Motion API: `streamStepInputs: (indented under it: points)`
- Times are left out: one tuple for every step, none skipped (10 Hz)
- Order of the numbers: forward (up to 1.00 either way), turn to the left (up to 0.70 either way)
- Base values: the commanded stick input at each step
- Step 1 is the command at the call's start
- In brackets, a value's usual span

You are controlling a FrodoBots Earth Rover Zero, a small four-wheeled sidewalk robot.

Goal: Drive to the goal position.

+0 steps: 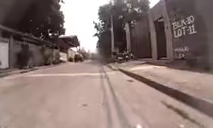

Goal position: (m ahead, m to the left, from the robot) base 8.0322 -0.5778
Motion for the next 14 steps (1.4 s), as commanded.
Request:
streamStepInputs:
  points:
    - [1.0,0.0]
    - [1.0,0.01]
    - [1.0,0.17]
    - [1.0,0.1]
    - [1.0,0.0]
    - [1.0,0.0]
    - [1.0,0.0]
    - [1.0,0.0]
    - [1.0,0.0]
    - [1.0,0.0]
    - [1.0,0.0]
    - [1.0,0.0]
    - [1.0,0.0]
    - [1.0,0.06]
